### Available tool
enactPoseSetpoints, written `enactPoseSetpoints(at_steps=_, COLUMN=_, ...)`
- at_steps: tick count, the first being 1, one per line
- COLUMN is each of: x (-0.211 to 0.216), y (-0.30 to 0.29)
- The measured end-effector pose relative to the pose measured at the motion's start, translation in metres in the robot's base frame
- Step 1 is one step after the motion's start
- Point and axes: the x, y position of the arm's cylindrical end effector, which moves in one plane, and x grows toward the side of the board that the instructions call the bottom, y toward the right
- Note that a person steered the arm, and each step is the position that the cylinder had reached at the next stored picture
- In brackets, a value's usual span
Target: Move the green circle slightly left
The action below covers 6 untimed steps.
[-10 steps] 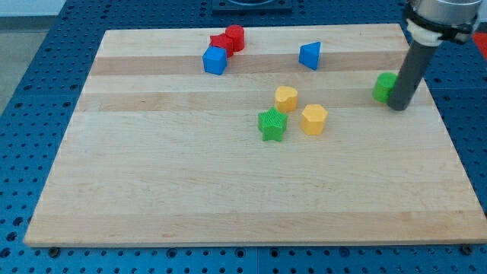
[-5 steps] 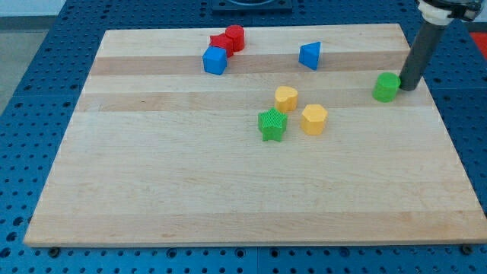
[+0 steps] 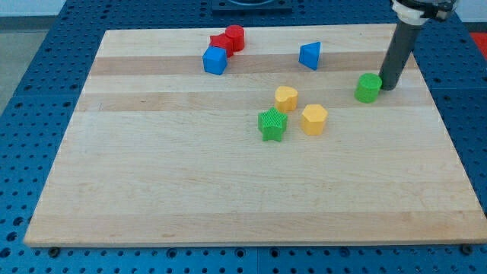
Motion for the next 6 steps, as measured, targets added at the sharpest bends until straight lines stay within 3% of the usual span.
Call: enactPoseSetpoints(at_steps=6, x=0.007, y=-0.042)
